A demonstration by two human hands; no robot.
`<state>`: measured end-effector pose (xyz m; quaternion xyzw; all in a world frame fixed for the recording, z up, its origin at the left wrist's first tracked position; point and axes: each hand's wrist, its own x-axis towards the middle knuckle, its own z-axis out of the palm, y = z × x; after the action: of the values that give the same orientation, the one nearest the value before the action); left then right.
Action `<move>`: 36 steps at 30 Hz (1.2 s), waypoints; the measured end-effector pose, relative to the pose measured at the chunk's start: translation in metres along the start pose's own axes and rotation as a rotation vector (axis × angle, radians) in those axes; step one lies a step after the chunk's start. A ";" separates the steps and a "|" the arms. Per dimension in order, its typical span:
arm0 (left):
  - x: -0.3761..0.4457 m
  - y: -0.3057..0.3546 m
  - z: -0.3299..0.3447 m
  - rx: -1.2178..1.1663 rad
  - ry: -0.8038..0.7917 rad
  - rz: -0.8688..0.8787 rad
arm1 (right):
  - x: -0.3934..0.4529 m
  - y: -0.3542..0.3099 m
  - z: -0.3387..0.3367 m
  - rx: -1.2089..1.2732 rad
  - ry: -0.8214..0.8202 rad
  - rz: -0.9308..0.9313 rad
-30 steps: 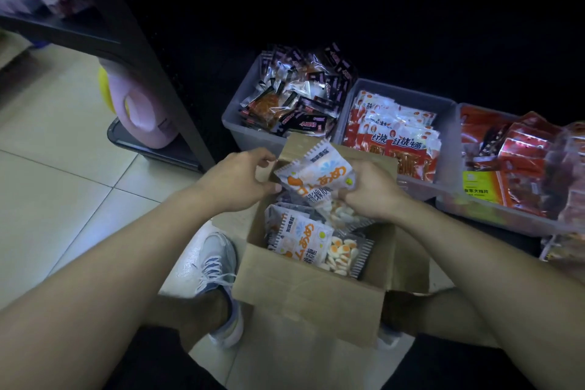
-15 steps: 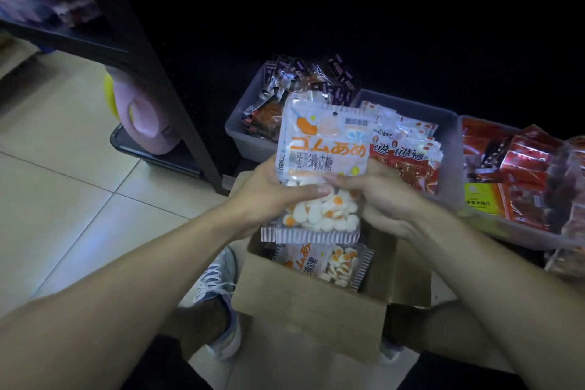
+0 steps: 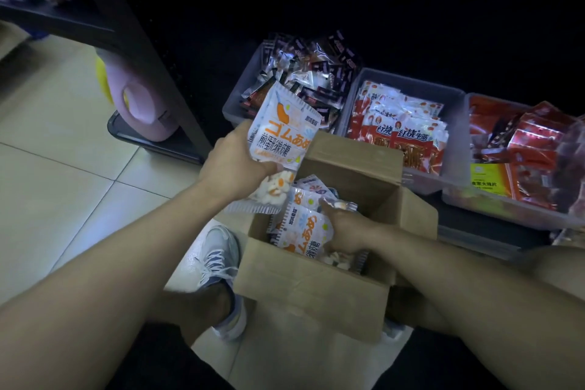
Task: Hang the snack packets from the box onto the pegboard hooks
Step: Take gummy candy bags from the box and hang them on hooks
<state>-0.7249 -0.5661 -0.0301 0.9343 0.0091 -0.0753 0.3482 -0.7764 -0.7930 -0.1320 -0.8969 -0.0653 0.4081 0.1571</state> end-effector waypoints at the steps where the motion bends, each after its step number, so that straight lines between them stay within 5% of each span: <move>1: 0.000 0.000 0.001 -0.001 0.001 -0.003 | 0.002 -0.001 0.005 -0.006 -0.018 0.010; 10: 0.000 0.000 -0.003 -0.090 0.024 -0.060 | 0.010 -0.004 0.020 -0.122 0.006 0.050; 17: -0.002 0.001 -0.010 -0.115 0.027 -0.060 | 0.021 0.009 0.012 -0.004 0.314 0.061; 28: -0.006 -0.007 -0.013 -0.132 0.007 -0.052 | 0.036 -0.006 0.010 -0.152 0.103 0.211; 36: -0.005 -0.006 -0.015 -0.138 0.003 -0.054 | 0.027 -0.012 0.028 -0.106 0.077 0.050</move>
<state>-0.7285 -0.5519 -0.0223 0.9077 0.0398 -0.0825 0.4094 -0.7794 -0.7688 -0.1644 -0.9204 -0.0582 0.3729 0.1017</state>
